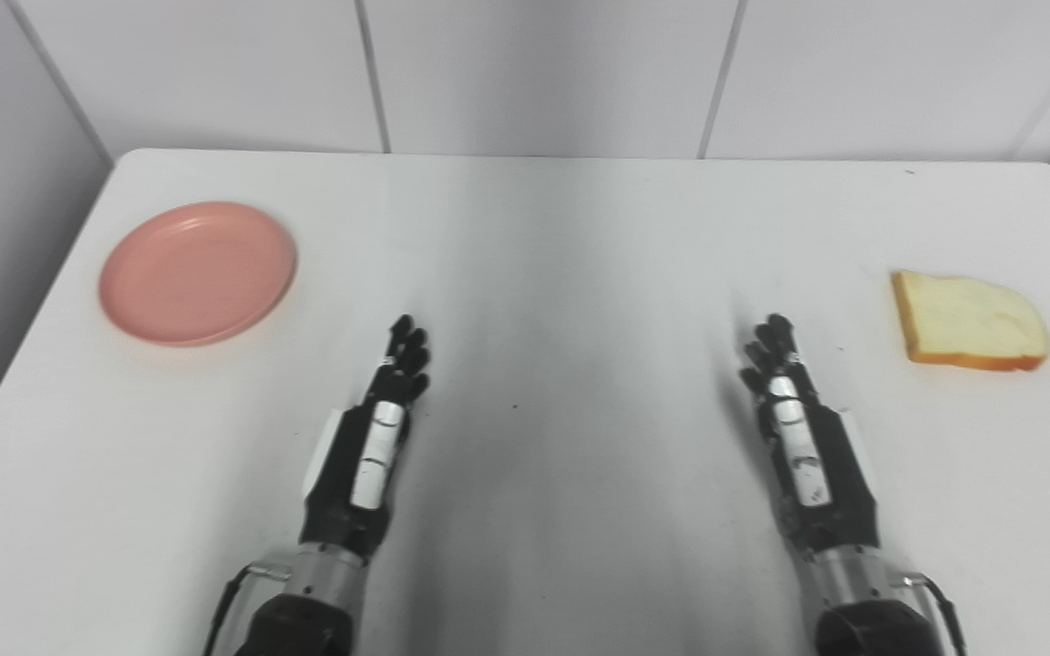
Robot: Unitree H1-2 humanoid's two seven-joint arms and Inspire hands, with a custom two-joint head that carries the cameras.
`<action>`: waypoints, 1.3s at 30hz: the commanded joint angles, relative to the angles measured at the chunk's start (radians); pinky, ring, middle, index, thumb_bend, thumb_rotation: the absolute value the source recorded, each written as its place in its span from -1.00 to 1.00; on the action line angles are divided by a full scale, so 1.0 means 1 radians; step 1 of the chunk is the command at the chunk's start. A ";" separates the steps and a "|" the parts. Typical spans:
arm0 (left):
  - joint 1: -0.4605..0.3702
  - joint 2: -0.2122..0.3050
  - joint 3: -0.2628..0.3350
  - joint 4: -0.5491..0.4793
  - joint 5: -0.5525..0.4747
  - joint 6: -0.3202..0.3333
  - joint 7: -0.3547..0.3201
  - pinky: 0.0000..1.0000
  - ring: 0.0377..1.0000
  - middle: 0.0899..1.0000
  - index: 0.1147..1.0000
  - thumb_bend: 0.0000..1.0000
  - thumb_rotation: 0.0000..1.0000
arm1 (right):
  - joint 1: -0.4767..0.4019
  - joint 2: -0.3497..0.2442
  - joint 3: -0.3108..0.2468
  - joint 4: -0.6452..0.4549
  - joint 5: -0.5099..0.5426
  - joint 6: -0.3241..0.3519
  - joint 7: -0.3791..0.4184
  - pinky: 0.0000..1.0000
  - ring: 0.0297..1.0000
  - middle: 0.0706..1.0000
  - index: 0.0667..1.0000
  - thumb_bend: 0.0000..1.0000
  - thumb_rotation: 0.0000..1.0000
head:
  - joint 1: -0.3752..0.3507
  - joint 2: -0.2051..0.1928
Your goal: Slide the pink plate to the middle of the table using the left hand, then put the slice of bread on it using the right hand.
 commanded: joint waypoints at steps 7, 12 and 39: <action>0.028 -0.012 -0.018 -0.011 0.028 -0.026 0.022 1.00 1.00 1.00 1.00 0.43 1.00 | 0.034 -0.034 -0.020 0.026 0.020 -0.070 0.025 0.99 0.96 1.00 1.00 0.42 0.73 | 0.052 -0.023; 0.027 -0.015 -0.021 0.003 0.010 -0.033 0.020 1.00 1.00 1.00 1.00 0.42 0.99 | 0.035 -0.035 -0.024 0.041 0.028 -0.084 0.027 1.00 0.95 1.00 1.00 0.41 0.72 | 0.013 -0.034; 0.048 0.047 0.090 0.060 -0.085 -0.126 -0.025 1.00 1.00 1.00 1.00 0.37 0.95 | 0.051 0.055 0.064 0.052 -0.077 -0.125 -0.021 1.00 0.98 1.00 1.00 0.30 0.67 | -0.281 -0.097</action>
